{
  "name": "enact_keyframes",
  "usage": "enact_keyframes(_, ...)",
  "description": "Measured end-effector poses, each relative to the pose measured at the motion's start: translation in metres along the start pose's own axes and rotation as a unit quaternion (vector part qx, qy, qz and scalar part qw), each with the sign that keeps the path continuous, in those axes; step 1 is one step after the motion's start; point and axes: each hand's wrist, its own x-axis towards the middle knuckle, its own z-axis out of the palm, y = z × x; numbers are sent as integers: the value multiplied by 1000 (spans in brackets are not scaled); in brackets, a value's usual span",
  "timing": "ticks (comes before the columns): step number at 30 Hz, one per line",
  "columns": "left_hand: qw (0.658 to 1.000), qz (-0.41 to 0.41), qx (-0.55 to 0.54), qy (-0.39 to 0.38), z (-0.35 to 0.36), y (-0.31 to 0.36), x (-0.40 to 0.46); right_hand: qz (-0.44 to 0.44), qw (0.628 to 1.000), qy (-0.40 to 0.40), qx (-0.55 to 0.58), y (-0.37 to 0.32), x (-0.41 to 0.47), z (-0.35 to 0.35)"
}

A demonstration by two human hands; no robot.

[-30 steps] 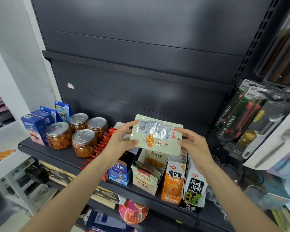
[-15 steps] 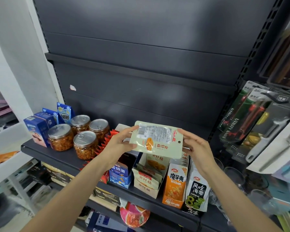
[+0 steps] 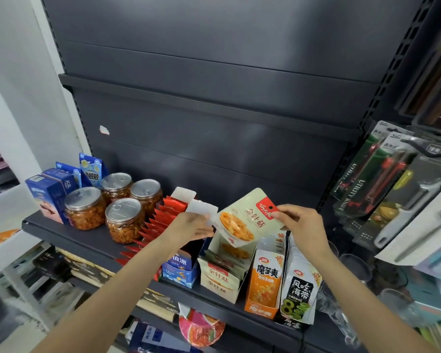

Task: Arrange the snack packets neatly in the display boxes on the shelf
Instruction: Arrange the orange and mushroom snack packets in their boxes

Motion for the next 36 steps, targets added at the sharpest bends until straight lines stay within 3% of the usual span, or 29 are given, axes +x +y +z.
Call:
enact_keyframes(3, 979, 78, 185, 21, 3, -5, 4, 10, 998, -34, -45, 11, 2, 5)
enact_keyframes(6, 966, 102, 236, -34, 5, -14, 10, 1, 993, -67, -93, 14, 4, 16)
enact_keyframes(10, 892, 143, 418, -97, 6, -21, 14, -16, 970, -130, -207, 13, 13, 36)
enact_keyframes(13, 871, 144, 451, -134, 9, -20, 17, -43, 935, -170, -309, 11, 18, 48)
enact_keyframes(17, 852, 126, 478, -173, 9, -20, 21, -72, 921, -172, -342, 11, 20, 54)
enact_keyframes(25, 842, 143, 488, -180, 11, -24, 24, -71, 922, -168, -342, 17, 24, 54)
enact_keyframes(31, 863, 152, 456, -154, 6, -24, 21, -57, 930, -171, -320, 18, 24, 51)
enact_keyframes(36, 895, 176, 405, -57, -9, -16, 17, -67, 925, -179, -329, 17, 25, 55)
